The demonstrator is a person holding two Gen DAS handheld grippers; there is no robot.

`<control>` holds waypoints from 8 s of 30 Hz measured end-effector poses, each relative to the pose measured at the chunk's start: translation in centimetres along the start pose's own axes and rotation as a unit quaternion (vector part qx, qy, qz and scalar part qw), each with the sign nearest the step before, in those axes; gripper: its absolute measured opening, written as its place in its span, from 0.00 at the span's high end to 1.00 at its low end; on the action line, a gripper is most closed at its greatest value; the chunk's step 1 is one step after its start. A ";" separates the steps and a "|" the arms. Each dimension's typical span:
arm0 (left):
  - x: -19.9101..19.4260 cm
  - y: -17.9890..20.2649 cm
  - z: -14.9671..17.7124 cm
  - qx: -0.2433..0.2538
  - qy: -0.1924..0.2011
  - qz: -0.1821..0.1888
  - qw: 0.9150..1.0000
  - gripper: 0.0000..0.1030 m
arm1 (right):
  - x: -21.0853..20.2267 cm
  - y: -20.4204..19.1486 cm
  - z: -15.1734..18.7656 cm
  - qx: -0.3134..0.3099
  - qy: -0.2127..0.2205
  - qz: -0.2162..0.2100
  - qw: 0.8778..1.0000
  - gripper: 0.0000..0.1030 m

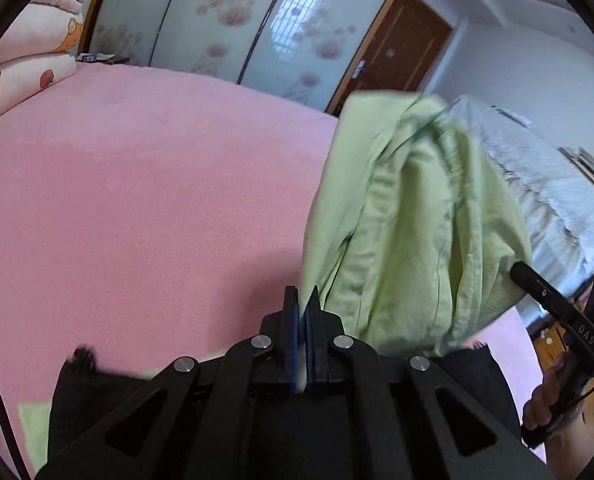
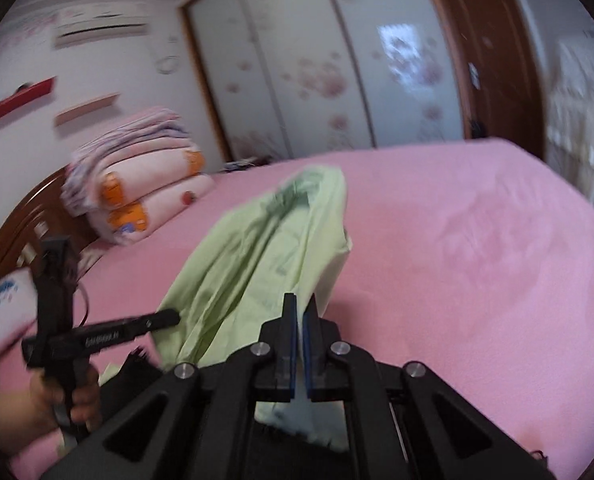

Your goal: Fold large clothes

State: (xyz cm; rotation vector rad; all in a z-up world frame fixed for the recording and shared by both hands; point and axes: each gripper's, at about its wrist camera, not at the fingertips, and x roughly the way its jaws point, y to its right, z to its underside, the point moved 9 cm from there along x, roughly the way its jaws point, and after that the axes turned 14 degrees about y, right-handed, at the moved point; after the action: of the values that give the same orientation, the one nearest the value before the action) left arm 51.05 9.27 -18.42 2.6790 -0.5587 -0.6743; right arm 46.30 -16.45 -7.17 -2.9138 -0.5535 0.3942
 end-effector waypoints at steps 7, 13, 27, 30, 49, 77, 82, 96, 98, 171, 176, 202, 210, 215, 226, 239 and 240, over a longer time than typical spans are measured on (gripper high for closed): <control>-6.1 -3.4 8.7 0.015 -0.083 -0.018 0.996 0.97 | -7.7 -1.4 8.8 -0.045 -0.085 0.026 0.995 0.81; -10.1 -4.8 12.5 -0.001 -0.131 -0.038 0.991 0.92 | -10.6 0.0 14.7 0.017 -0.170 0.051 0.984 0.79; -15.0 0.2 14.4 -0.062 -0.158 0.007 0.985 0.75 | -15.9 -1.9 15.2 0.184 -0.192 0.039 0.963 0.52; -14.6 0.8 14.6 -0.076 -0.162 0.011 0.984 0.71 | -16.0 -2.8 15.2 0.197 -0.195 0.034 0.960 0.51; -11.8 5.0 13.2 -0.098 -0.086 0.026 0.991 0.96 | -10.9 -6.9 13.0 0.191 -0.166 0.013 0.967 0.96; -8.7 8.1 14.4 0.020 -0.094 -0.108 0.990 0.49 | -7.7 -7.8 13.4 0.096 -0.159 0.072 0.980 0.89; -6.4 7.4 16.2 0.018 -0.104 -0.118 0.987 0.49 | -5.0 -6.4 16.3 0.109 -0.189 0.095 0.971 0.89; -5.6 5.6 17.1 0.077 -0.109 -0.122 0.984 0.48 | -8.2 2.2 18.0 0.087 -0.183 0.172 0.964 1.00; -5.7 5.5 17.2 0.073 -0.108 -0.121 0.984 0.48 | -8.9 2.4 17.9 0.096 -0.172 0.183 0.963 1.00; -15.3 -1.3 21.5 -0.196 -0.062 -0.078 0.976 0.36 | -15.9 -12.3 17.1 0.023 -0.118 0.164 0.979 0.64; -12.6 -2.5 19.4 -0.209 -0.028 -0.079 0.974 0.36 | -13.8 -11.8 15.6 0.015 -0.100 0.165 0.981 0.64; -15.8 3.7 12.9 -0.059 0.051 -0.175 0.981 0.91 | -6.3 -7.6 21.8 0.017 -0.193 0.172 0.966 0.92; -15.2 10.7 10.7 0.004 0.050 -0.173 0.984 0.91 | -7.2 -6.8 21.7 0.089 -0.203 0.113 0.969 0.92; -14.2 17.3 10.3 0.082 0.050 -0.154 0.983 0.91 | -12.4 -4.6 19.4 0.172 -0.169 0.097 0.966 0.92; -5.8 32.8 25.3 0.378 -0.108 -0.060 0.918 0.87 | -28.4 9.8 17.8 0.213 -0.084 0.308 0.924 0.92; -10.6 35.1 28.0 0.309 -0.123 0.035 0.942 0.47 | -29.6 11.3 19.9 0.261 -0.091 0.305 0.911 0.92; -11.7 35.0 27.4 0.294 -0.115 0.041 0.948 0.46 | -29.5 11.1 19.6 0.262 -0.089 0.298 0.914 0.92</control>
State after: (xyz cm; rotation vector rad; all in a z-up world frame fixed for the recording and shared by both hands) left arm 17.49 -21.80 -23.04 3.1082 -1.0743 -0.9215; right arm 18.07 -35.90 -21.36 -2.4590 0.4015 0.7476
